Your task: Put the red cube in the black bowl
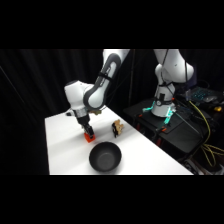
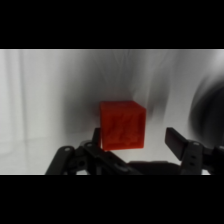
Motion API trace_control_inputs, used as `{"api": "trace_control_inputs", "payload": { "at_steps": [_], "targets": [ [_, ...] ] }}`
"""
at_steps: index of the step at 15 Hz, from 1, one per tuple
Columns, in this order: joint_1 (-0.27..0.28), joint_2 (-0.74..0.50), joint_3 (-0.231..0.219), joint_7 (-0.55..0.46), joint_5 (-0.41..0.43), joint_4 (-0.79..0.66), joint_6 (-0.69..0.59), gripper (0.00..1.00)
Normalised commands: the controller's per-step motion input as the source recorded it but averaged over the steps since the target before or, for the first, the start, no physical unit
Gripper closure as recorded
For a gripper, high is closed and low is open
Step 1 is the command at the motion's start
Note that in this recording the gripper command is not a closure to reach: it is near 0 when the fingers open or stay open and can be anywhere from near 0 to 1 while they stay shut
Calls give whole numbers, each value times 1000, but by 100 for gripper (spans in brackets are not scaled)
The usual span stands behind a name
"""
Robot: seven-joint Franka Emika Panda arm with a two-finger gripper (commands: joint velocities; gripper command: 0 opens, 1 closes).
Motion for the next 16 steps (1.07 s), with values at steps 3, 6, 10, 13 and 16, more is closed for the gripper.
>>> {"api": "trace_control_inputs", "payload": {
  "at_steps": [3,6,10,13,16],
  "targets": [
    [-43,131,42,-36,-43,130,119,0],
    [-12,87,17,26,-73,123,60,100],
    [36,-63,-37,128,-96,19,29,100],
    [123,-275,-117,247,-148,-117,-77,100],
    [185,-407,-152,343,-145,-128,-318,100]
  ]
}}
